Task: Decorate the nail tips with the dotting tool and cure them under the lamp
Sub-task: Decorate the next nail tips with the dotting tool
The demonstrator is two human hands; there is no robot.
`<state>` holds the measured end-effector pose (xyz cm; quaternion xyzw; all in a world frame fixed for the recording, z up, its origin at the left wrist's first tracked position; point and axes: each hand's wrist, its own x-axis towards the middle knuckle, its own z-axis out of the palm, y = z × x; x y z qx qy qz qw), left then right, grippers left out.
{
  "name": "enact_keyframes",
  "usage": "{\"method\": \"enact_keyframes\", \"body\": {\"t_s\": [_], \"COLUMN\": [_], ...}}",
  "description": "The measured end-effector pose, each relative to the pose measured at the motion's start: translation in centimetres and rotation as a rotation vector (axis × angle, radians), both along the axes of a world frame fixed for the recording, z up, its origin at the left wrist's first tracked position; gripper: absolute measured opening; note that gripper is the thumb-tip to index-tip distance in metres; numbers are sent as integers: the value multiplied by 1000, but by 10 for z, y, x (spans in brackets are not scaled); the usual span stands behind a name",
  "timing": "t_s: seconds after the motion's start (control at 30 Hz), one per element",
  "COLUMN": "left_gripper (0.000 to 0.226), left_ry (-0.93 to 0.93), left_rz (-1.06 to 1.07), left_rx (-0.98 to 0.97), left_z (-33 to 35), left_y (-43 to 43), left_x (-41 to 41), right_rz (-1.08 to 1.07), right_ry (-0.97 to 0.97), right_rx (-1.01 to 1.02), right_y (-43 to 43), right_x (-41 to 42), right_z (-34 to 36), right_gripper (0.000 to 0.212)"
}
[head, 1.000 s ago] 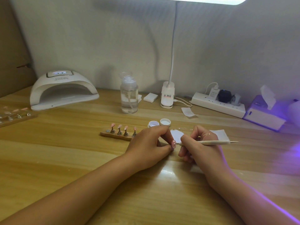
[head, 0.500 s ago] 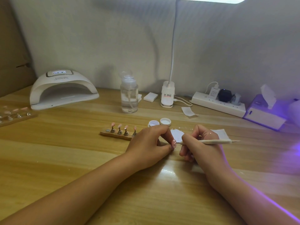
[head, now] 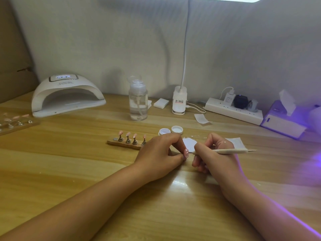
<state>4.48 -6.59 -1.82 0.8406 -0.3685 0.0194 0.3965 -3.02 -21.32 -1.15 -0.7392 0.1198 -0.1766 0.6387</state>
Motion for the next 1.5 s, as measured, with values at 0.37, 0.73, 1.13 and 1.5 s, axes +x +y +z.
{"method": "enact_keyframes", "body": {"t_s": [0.37,0.73,1.13,1.5], "left_gripper": [25,29,23,27], "left_ry": [26,35,34,23], "left_rz": [-1,-7,-10,-9], "left_rx": [-4,-7,-9,-9], "left_z": [0,0,0,0], "left_y": [0,0,0,1], "left_x": [1,0,0,0], "right_rz": [-14,15,4,9], "right_ry": [-34,-40,-13,-27], "right_rx": [48,48,22,18], "right_y": [0,1,2,0], "right_x": [0,0,0,1], "right_z": [1,0,1,-1], "right_gripper": [33,33,17,16]}}
